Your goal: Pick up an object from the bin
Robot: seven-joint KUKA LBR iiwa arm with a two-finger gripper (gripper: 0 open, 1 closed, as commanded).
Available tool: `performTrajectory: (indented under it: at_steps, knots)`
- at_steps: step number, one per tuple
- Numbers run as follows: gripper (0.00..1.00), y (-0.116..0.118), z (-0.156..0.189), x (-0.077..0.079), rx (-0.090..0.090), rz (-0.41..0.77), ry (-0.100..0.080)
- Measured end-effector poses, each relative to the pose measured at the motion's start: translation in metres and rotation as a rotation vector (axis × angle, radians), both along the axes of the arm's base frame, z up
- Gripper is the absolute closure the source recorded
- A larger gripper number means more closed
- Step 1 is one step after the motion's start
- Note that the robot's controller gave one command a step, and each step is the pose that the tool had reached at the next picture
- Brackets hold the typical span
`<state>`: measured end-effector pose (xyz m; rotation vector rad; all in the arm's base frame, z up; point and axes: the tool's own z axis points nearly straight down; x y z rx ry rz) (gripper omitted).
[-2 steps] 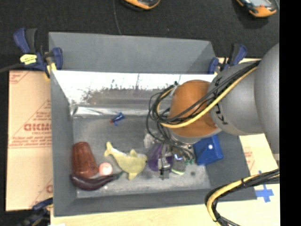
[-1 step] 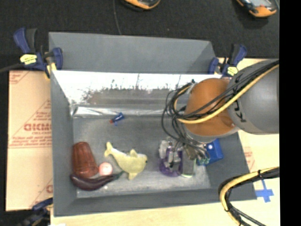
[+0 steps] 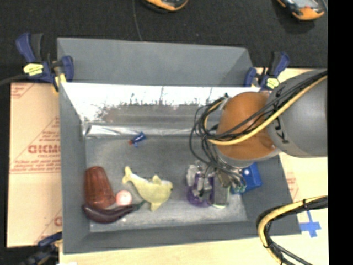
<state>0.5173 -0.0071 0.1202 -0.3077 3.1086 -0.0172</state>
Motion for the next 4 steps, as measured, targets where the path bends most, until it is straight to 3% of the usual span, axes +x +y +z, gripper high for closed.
performTrajectory:
  at_steps: [2, 3, 4]
  knots:
    - [1.00, 0.007, 0.093, -0.005, 0.001, 0.007, 0.003]
    - [1.00, 0.005, 0.043, 0.000, -0.003, 0.083, -0.004]
    - [1.00, 0.040, 0.022, -0.008, -0.005, 0.156, -0.005]
